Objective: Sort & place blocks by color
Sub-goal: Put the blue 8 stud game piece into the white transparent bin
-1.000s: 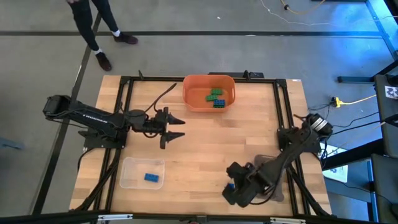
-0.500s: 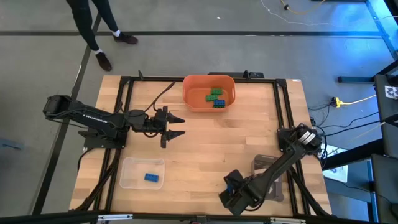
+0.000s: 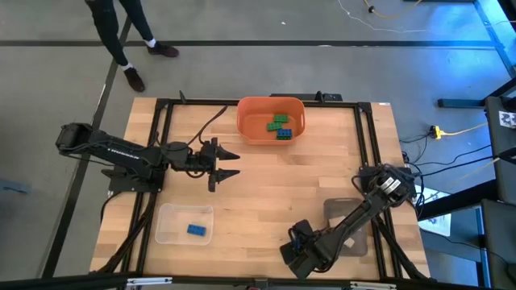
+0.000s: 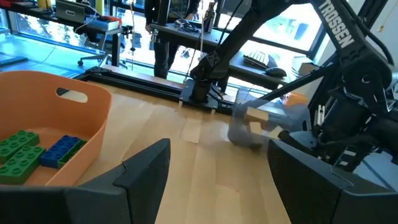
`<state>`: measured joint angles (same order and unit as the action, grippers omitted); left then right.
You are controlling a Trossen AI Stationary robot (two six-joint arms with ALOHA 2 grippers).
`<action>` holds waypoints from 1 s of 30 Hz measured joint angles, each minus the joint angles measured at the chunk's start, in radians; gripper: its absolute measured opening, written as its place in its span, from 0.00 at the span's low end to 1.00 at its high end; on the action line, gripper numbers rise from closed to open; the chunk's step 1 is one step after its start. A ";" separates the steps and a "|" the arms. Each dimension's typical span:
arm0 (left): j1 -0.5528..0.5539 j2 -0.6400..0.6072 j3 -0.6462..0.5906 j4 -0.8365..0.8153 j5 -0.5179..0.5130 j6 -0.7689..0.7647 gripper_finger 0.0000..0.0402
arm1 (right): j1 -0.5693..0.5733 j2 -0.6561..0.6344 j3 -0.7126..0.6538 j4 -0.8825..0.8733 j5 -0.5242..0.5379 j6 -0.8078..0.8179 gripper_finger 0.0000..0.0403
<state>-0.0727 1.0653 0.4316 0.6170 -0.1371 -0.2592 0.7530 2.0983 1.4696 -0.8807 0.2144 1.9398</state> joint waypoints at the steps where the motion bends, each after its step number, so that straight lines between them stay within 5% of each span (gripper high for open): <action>1: 0.000 0.000 0.000 0.000 0.000 0.000 0.65 | 0.000 0.006 0.001 0.000 0.000 0.005 0.81; 11: 0.000 0.000 0.000 0.001 0.000 0.000 0.65 | 0.001 0.023 0.004 -0.014 0.008 -0.004 0.76; 23: 0.000 0.000 0.000 0.001 0.000 0.000 0.65 | 0.000 0.032 0.053 -0.103 0.025 -0.020 0.37; 30: 0.000 0.000 0.000 0.004 0.000 0.000 0.65 | 0.000 0.030 0.053 -0.104 0.028 -0.042 0.36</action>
<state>-0.0727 1.0654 0.4316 0.6214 -0.1371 -0.2596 0.7528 2.1288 1.5223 -0.9850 0.2420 1.8977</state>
